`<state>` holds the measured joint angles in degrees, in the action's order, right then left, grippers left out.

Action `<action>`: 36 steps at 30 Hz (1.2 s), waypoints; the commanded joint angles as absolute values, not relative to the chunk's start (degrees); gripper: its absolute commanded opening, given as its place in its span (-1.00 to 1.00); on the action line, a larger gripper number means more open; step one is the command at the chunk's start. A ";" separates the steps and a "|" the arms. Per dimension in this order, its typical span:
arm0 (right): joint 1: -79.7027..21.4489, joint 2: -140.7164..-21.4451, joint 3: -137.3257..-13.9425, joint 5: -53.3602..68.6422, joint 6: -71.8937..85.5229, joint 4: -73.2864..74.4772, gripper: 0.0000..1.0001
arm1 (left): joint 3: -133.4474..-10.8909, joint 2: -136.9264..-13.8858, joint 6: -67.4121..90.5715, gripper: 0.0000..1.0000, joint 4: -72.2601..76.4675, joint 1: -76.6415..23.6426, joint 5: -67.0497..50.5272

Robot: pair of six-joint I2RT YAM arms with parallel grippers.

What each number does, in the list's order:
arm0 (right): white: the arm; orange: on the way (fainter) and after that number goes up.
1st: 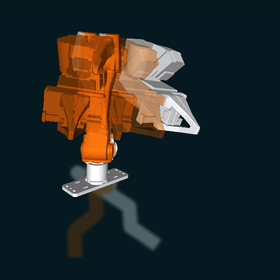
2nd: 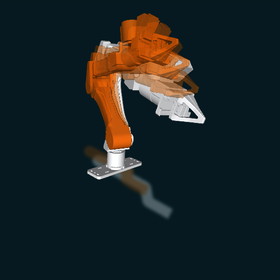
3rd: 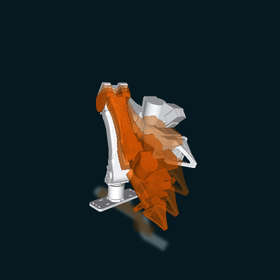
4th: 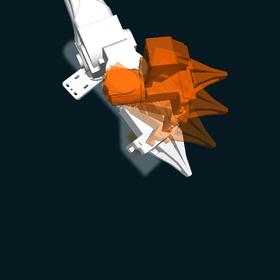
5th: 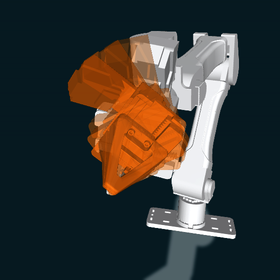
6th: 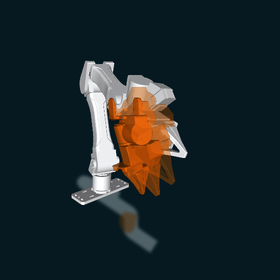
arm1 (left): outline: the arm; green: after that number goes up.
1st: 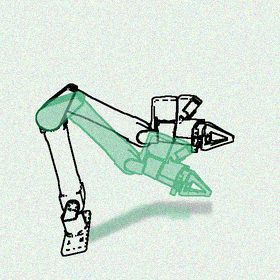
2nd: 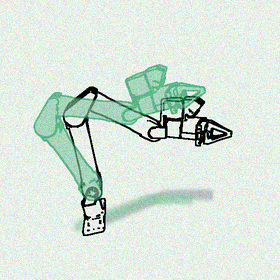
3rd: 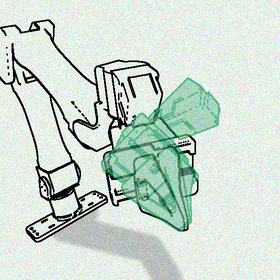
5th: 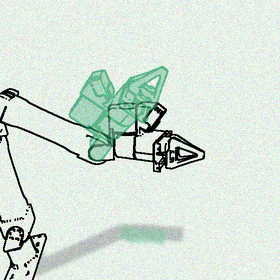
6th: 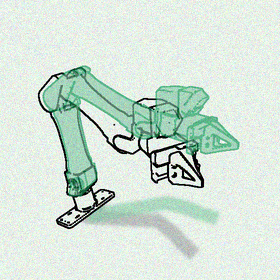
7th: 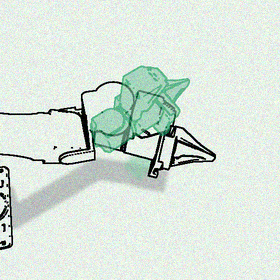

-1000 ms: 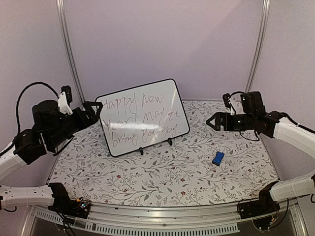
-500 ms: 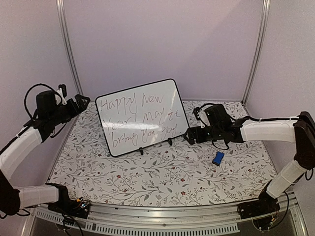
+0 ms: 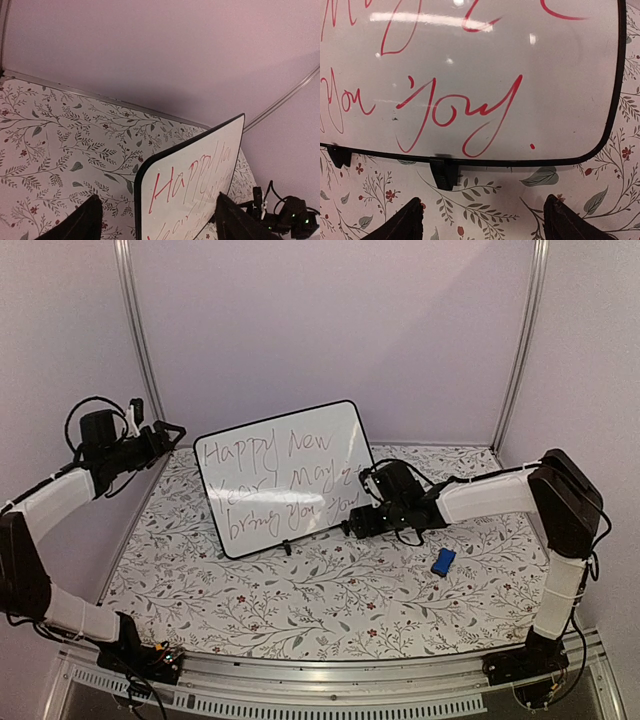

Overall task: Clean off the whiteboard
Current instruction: Move the whiteboard to the center of the board.

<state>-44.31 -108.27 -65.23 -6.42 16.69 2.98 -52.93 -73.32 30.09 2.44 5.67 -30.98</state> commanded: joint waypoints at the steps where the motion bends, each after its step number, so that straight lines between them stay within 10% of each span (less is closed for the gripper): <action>1: -45.42 -110.69 -68.27 -7.71 16.62 3.00 0.62 | -52.86 -75.62 30.26 0.33 7.07 6.62 -37.06; 10: -45.75 -105.70 -62.85 -5.12 16.06 3.76 0.54 | -53.09 -80.80 30.63 -0.16 11.11 6.76 -41.95; 36: -47.85 -117.20 -71.15 -10.60 14.51 0.46 0.19 | -52.65 -86.76 34.75 -0.72 18.18 6.81 -44.90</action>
<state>-47.62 -115.31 -69.28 -9.58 15.22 1.39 -53.08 -86.30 34.33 15.53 6.33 -43.64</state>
